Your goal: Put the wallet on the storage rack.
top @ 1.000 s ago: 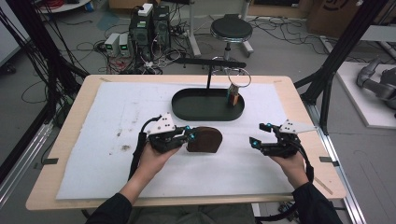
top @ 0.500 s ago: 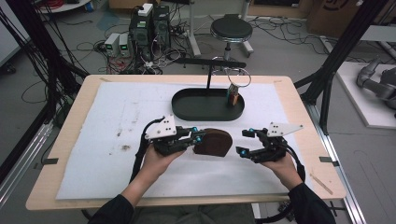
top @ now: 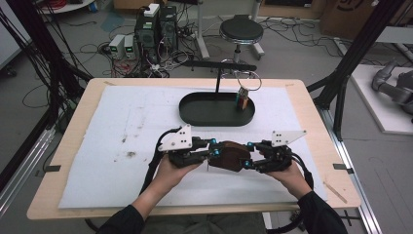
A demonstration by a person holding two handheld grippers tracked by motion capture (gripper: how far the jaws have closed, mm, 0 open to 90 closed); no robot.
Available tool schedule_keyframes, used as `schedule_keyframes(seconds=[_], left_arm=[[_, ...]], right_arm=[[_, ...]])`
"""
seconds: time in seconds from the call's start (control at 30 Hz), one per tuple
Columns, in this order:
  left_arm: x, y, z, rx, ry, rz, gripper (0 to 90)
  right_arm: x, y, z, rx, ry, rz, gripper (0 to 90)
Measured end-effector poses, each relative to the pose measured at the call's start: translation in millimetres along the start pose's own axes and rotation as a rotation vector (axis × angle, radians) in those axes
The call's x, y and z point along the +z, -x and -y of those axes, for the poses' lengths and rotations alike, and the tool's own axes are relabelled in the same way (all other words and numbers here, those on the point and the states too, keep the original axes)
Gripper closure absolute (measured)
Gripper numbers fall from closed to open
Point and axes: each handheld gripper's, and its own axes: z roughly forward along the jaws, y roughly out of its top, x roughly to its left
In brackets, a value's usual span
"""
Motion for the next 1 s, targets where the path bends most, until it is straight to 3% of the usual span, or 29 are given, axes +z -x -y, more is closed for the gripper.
schedule_keyframes(seconds=[0.17, 0.3, 0.4, 0.57, 0.73, 1.0], left_arm=[[-3.6, -2.9, 0.3, -0.006, 0.003, -0.016, 85.7], [-6.3, -6.6, 1.4, -0.034, -0.004, -0.020, 82.5], [-8.6, -10.7, 0.2, -0.056, -0.028, -0.033, 65.3], [-11.2, -19.4, 2.8, -0.120, -0.094, 0.025, 45.5], [-8.7, -22.5, 7.5, -0.148, -0.151, 0.071, 43.1], [0.8, -20.4, 12.9, -0.154, -0.216, 0.118, 42.1]], right_arm=[[-4.3, 0.4, -0.1, -0.016, 0.018, -0.027, 64.1], [-6.5, -1.2, -0.5, -0.038, 0.024, -0.029, 67.4], [-6.4, -1.3, 0.0, -0.049, 0.011, -0.031, 67.7], [-9.6, -2.5, -1.0, -0.061, 0.023, -0.041, 67.9], [-11.6, -2.9, -1.5, -0.064, 0.021, -0.056, 67.8], [-7.7, -5.3, -1.8, -0.085, -0.003, -0.072, 67.9]])
